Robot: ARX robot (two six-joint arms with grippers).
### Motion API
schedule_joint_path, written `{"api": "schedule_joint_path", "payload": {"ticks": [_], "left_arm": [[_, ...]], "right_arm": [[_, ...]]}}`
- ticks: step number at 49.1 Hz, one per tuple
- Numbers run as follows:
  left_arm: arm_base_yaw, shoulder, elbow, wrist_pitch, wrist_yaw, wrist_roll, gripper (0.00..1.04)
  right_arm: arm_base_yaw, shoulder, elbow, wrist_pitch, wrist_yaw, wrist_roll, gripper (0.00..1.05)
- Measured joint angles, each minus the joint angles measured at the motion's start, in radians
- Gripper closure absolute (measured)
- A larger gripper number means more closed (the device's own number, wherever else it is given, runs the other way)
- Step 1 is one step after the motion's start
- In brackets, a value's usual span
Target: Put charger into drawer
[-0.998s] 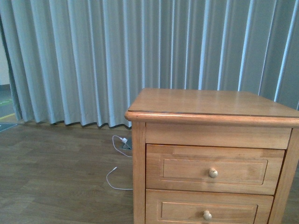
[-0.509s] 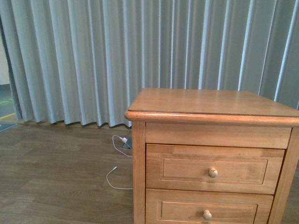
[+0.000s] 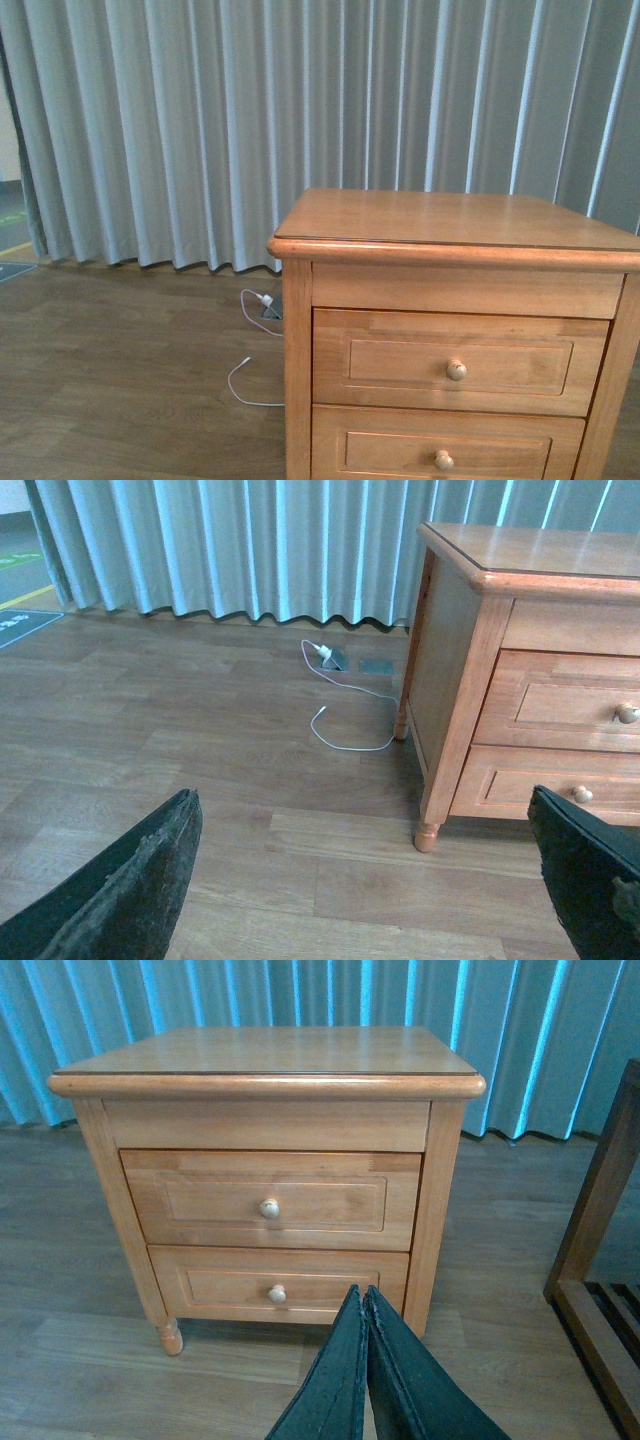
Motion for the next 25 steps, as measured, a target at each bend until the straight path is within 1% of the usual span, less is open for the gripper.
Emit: {"api": "schedule_joint_path", "payload": {"ticks": [19, 20, 25], "left_arm": [[0.000, 0.000, 0.000, 0.000, 0.000, 0.000, 0.06], [0.000, 0.000, 0.000, 0.000, 0.000, 0.000, 0.06], [0.000, 0.000, 0.000, 0.000, 0.000, 0.000, 0.06]], "right_arm": [[0.000, 0.000, 0.000, 0.000, 0.000, -0.001, 1.02], [0.000, 0.000, 0.000, 0.000, 0.000, -0.001, 0.99], [0.000, 0.000, 0.000, 0.000, 0.000, -0.001, 0.73]]}}
